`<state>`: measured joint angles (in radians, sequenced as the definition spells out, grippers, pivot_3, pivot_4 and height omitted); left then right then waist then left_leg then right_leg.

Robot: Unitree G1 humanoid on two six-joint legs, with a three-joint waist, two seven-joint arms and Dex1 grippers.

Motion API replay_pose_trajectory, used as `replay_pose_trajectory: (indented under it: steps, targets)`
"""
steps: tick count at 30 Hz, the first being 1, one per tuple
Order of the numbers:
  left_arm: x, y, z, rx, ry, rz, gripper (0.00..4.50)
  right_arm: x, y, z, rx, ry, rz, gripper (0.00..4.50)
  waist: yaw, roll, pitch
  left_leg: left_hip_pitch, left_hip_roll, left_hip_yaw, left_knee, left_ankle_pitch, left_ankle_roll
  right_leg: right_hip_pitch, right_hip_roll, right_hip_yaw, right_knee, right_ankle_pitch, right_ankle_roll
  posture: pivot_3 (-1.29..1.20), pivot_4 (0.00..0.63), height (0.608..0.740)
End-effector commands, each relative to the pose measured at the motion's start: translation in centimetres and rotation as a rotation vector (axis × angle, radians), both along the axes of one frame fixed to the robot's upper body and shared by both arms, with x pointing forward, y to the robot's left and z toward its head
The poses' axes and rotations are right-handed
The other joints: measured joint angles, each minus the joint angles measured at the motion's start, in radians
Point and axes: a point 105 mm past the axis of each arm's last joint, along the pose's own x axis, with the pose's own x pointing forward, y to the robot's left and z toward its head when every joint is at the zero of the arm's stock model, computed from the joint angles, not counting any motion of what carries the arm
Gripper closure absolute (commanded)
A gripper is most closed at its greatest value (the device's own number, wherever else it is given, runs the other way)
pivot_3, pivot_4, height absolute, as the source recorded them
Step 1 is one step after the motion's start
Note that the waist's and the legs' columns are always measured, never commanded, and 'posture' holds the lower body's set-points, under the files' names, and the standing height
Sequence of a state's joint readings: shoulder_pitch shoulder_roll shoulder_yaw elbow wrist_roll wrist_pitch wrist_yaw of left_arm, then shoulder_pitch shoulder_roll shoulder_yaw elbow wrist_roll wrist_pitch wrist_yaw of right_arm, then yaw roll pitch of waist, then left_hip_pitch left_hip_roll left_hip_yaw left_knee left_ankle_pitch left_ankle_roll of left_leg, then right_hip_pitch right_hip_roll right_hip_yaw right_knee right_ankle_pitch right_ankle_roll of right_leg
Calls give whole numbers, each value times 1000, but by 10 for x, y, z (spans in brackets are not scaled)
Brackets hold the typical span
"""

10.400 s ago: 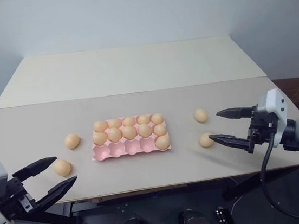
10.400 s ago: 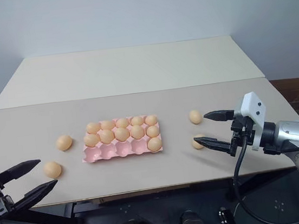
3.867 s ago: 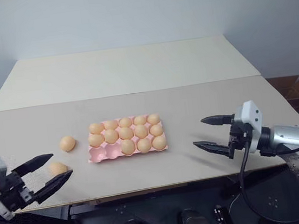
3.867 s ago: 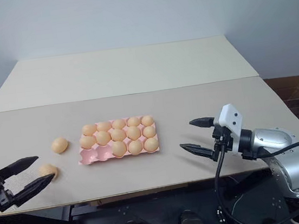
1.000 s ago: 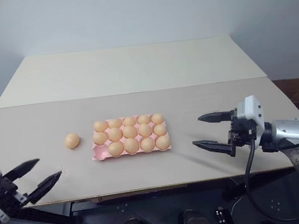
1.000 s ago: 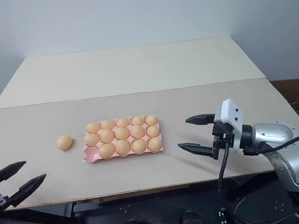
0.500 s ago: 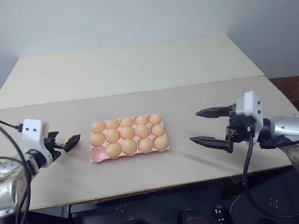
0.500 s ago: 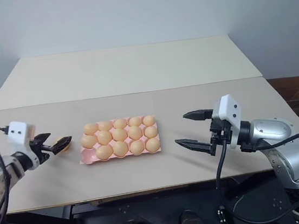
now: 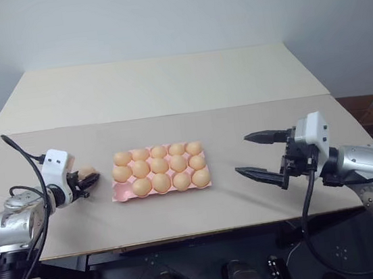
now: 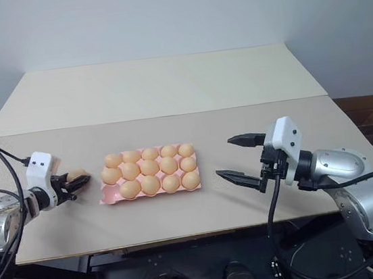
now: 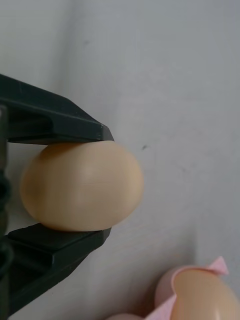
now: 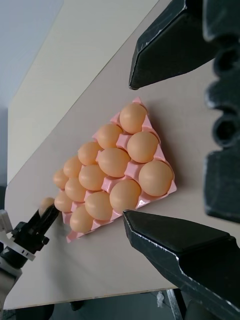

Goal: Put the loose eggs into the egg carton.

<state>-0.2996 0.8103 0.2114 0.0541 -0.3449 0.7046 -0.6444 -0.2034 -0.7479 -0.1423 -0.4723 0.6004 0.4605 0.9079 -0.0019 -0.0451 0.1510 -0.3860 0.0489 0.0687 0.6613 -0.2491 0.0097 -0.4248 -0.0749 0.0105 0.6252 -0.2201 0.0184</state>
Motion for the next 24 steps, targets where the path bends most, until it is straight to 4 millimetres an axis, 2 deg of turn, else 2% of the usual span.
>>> replay_pose_trajectory:
  steps: [1,4,7,13,17,21,24]
  targets:
    - [-10,-20,48,26,-150,-149,2776,-6,0,10,15,-44,0,0,1,0,0,0,0,0,0,0,0,0,0,0,0,0,0,0,150,740]
    - [-30,-44,54,35,-151,-312,2776,-6,1,9,16,-42,2,0,1,0,0,0,0,0,0,0,0,0,-1,0,0,0,0,0,150,740]
    - [-50,-64,49,40,-123,-481,2776,-6,2,9,18,-40,2,0,-1,1,0,1,0,1,0,0,0,0,-1,1,0,0,0,0,150,740]
    - [-55,-70,23,57,-9,-541,2776,-7,4,9,20,-37,3,0,5,1,0,2,0,0,0,1,0,1,1,0,2,-1,-1,0,150,740]
    - [-56,-75,17,29,14,-575,1461,-7,4,10,23,-37,-5,0,6,1,0,2,0,1,0,1,0,1,0,1,1,0,0,0,150,740]
    - [-53,-70,25,47,-30,-560,130,-8,4,10,24,-37,-12,0,7,1,0,1,0,1,0,0,0,0,0,1,0,-1,0,0,150,740]
    - [-53,-59,41,51,-83,-521,58,-8,4,10,26,-39,-15,0,6,1,0,1,0,1,0,0,0,0,0,1,0,-1,0,0,150,740]
